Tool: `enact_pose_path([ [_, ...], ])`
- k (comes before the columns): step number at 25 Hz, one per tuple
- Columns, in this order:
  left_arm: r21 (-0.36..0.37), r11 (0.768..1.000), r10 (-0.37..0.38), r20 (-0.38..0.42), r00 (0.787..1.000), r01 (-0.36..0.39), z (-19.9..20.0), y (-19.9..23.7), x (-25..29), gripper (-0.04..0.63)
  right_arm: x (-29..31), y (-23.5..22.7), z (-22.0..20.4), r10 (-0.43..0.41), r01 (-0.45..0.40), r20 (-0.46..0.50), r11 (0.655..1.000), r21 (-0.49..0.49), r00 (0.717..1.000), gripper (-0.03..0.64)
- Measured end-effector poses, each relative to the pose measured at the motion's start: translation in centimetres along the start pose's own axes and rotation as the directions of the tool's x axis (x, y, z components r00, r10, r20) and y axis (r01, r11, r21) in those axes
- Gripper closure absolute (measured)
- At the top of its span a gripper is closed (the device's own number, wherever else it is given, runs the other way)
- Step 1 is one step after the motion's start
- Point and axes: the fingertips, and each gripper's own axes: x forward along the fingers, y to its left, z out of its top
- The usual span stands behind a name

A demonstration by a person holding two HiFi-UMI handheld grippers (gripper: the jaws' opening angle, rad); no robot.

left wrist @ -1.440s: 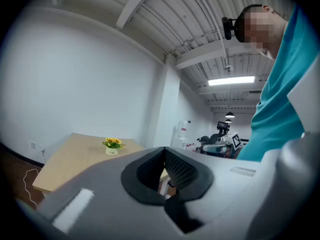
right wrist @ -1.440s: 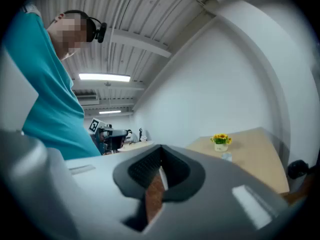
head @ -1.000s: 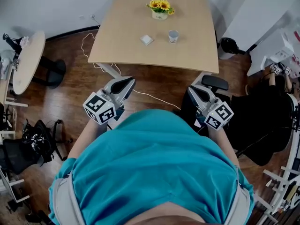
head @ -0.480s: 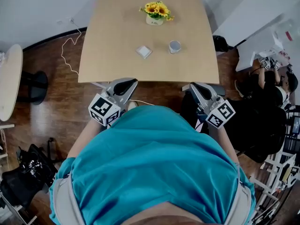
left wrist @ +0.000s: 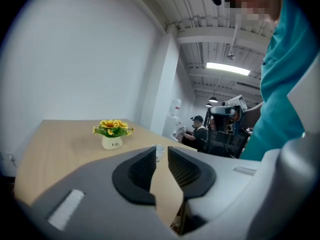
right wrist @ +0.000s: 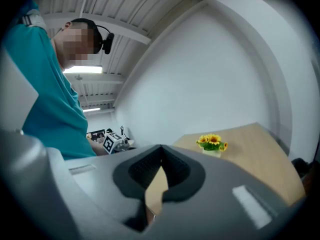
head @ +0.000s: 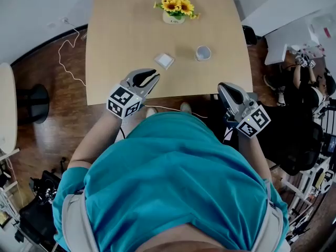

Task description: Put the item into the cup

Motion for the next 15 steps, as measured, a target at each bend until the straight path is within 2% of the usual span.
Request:
enact_pose_path([
  [2,-0.031,0.999,0.033,-0.073,0.997,-0.035,-1.6,2.5,2.7,0.516,-0.1,-1.7,-0.4,0.016,-0.016,-0.009,1.000,0.018,1.000,0.615],
  [4,-0.040,0.996,0.069,-0.181,0.981,-0.078,-4.1,5.2,5.3,0.492,-0.3,-3.2,-0.8,0.049,-0.048,-0.022,0.999,0.015,0.999,0.615],
  [7,-0.064,0.985,0.131,-0.351,0.927,-0.163,-8.8,8.5,7.3,0.445,-0.5,-4.9,-1.6,0.118,-0.117,-0.058,0.993,0.014,0.991,0.615],
  [8,-0.085,0.976,0.156,-0.380,0.912,-0.202,-9.7,9.6,7.8,0.445,-0.5,-5.6,-1.6,0.142,-0.142,-0.065,0.990,0.017,0.988,0.615],
  [10,-0.130,0.958,0.185,-0.404,0.896,-0.256,-10.2,11.5,9.1,0.440,-0.3,-7.5,-1.3,0.180,-0.179,-0.070,0.984,0.016,0.981,0.615],
  [12,-0.118,0.961,0.169,-0.464,0.870,-0.250,-11.2,12.5,10.9,0.431,-0.2,-9.4,-1.2,0.199,-0.198,-0.067,0.980,0.018,0.978,0.615],
  [15,-0.068,0.980,0.111,-0.589,0.800,-0.187,-13.8,13.1,12.8,0.397,-0.4,-11.8,-1.2,0.203,-0.202,-0.054,0.979,0.032,0.978,0.615],
])
